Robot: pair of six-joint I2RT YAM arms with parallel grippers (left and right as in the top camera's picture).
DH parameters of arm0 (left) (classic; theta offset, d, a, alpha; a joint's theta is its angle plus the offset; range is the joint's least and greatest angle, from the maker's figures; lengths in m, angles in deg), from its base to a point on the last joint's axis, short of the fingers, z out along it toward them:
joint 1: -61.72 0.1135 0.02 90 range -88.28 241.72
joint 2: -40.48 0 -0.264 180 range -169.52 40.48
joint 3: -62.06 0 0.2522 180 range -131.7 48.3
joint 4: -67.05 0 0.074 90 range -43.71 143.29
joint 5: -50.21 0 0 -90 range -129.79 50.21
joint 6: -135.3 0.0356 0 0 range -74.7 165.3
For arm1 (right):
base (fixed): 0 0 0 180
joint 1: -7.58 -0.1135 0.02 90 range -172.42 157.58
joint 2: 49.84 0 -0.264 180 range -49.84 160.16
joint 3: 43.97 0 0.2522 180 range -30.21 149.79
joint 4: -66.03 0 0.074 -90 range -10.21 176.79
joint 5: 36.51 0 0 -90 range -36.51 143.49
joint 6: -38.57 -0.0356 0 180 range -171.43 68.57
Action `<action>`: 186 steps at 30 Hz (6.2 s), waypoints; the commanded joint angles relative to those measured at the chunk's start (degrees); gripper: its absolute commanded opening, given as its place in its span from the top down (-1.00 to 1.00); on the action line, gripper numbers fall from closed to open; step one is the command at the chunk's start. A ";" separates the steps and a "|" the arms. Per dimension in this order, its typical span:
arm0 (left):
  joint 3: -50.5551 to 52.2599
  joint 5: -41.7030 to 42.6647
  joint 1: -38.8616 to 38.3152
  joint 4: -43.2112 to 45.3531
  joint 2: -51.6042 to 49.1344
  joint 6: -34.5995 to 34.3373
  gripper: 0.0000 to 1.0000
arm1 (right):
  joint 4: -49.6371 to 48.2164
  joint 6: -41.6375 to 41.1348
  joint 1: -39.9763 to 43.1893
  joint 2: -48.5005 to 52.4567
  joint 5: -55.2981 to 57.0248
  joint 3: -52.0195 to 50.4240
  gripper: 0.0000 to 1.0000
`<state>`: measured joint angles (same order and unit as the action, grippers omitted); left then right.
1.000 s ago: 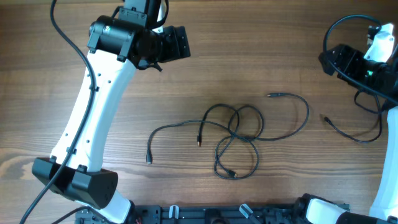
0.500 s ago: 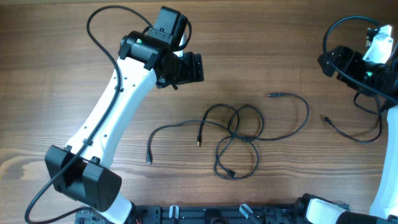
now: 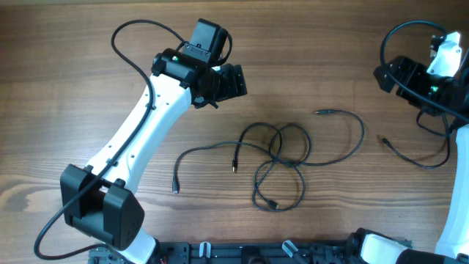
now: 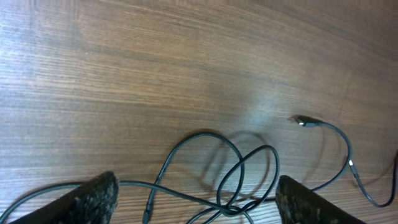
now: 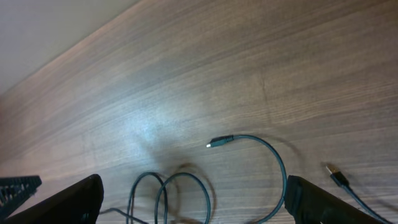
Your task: Untangle cables
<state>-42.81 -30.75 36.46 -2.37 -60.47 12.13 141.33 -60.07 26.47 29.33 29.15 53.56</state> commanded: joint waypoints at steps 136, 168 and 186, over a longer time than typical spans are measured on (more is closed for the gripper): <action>7.93 3.58 -7.74 24.61 21.33 -10.82 0.92 | -16.31 -25.00 -23.76 9.16 -11.21 0.31 -0.34; 7.96 -8.48 -7.74 15.80 17.90 -10.60 0.92 | -26.21 -27.50 -16.76 12.17 -23.08 10.58 0.91; 7.96 -15.13 -4.72 12.31 5.14 -10.58 0.92 | -27.04 -33.55 30.14 5.95 -36.26 21.97 0.91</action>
<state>-34.57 -43.65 30.65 9.94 -55.16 1.64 112.76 -96.44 53.45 33.81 -9.65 74.93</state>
